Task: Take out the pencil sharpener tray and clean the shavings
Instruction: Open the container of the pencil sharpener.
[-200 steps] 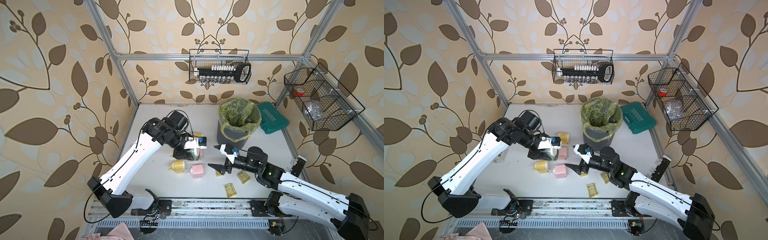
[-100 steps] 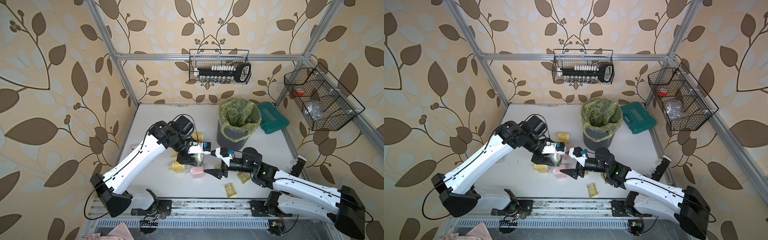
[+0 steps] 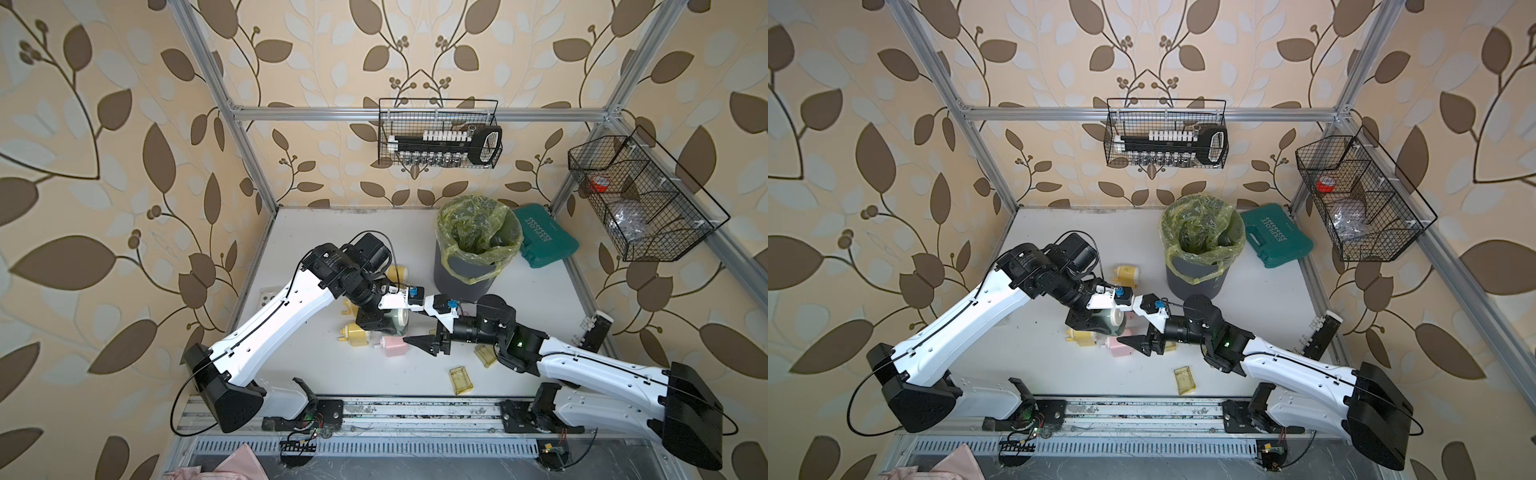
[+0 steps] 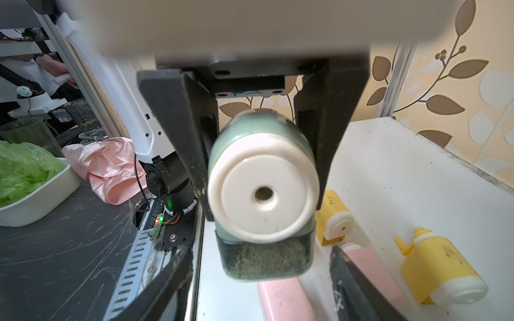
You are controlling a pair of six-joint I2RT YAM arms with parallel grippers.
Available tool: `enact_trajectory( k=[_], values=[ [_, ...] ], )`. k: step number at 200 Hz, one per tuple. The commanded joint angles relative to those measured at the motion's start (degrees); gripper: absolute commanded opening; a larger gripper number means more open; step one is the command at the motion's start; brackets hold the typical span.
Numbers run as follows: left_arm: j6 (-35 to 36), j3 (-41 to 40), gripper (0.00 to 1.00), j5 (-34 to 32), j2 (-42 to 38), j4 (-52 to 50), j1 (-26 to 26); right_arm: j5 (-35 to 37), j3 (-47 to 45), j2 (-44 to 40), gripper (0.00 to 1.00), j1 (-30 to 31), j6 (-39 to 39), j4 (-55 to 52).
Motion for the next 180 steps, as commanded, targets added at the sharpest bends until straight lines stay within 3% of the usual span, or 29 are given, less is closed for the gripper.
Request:
enact_trajectory(
  k=[1, 103, 180],
  values=[
    [-0.29, 0.2, 0.0, 2.91, -0.9, 0.57, -0.51, -0.02, 0.98, 0.51, 0.72, 0.3, -0.37, 0.92],
    [-0.23, -0.32, 0.0, 4.98, -1.11, 1.53, -0.51, -0.2, 2.05, 2.64, 0.63, 0.31, 0.07, 1.73],
    [-0.22, -1.03, 0.0, 5.77, -2.09, 1.71, -0.51, -1.36, 1.7, 4.67, 0.65, 0.29, 0.6, 3.76]
  ],
)
